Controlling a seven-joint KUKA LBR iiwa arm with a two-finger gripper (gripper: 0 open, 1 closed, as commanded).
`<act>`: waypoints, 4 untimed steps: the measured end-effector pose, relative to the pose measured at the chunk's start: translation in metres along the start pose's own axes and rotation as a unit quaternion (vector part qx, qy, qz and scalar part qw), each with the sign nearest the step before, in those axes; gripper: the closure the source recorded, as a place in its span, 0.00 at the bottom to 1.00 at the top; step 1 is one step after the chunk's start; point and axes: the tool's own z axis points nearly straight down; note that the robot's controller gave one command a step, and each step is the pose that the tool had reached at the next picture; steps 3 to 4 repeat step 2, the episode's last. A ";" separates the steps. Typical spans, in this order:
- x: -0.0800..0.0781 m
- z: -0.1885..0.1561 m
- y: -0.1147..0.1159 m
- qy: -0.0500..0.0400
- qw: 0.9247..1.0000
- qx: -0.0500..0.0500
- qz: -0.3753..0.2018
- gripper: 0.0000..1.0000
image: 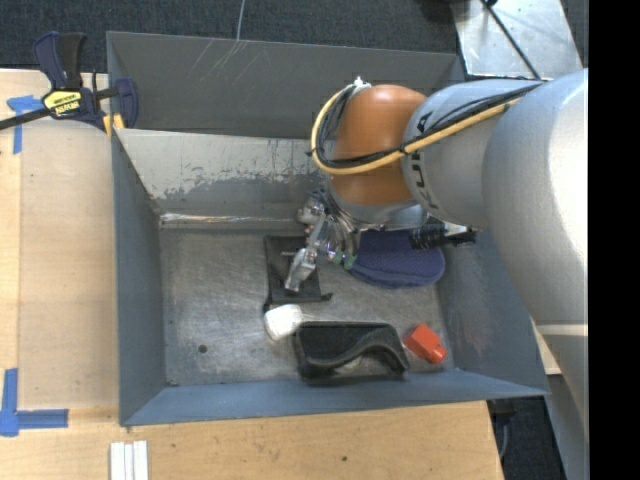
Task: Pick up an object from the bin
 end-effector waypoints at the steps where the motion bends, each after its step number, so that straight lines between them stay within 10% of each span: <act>1: -0.006 -0.004 -0.003 -0.011 1.000 0.000 0.002 1.00; 2: -0.010 -0.130 -0.001 -0.002 1.000 0.003 0.000 1.00; 4: -0.010 -0.130 -0.001 -0.002 1.000 0.003 0.000 1.00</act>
Offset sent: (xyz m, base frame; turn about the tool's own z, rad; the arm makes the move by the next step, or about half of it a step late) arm 0.0000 0.0000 0.0000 0.0000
